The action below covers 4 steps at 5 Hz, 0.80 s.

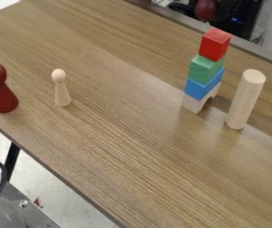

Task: Put the onion on top of the red cube

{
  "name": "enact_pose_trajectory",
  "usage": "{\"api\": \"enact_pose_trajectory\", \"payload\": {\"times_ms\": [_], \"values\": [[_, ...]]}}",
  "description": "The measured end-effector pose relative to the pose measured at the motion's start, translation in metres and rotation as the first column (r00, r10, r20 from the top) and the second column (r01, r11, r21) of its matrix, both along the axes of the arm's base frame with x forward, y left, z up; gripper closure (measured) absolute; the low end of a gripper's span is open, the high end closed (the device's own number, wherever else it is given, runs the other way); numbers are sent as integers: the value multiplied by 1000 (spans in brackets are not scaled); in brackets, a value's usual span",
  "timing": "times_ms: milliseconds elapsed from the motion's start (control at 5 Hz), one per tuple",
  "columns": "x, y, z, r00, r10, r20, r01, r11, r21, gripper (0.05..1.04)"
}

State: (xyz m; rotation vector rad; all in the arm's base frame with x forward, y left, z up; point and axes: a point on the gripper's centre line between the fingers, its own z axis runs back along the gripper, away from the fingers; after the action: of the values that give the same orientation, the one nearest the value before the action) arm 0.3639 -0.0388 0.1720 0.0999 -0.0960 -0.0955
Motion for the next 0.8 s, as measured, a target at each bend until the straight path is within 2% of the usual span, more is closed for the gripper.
{"api": "enact_pose_trajectory", "payload": {"times_ms": [400, 800], "values": [[3, -8, -16, 1000, -13, -28, 14, 1000, 17, 492], [13, -11, -23, 999, -3, -39, 4, 1000, 17, 493]]}}
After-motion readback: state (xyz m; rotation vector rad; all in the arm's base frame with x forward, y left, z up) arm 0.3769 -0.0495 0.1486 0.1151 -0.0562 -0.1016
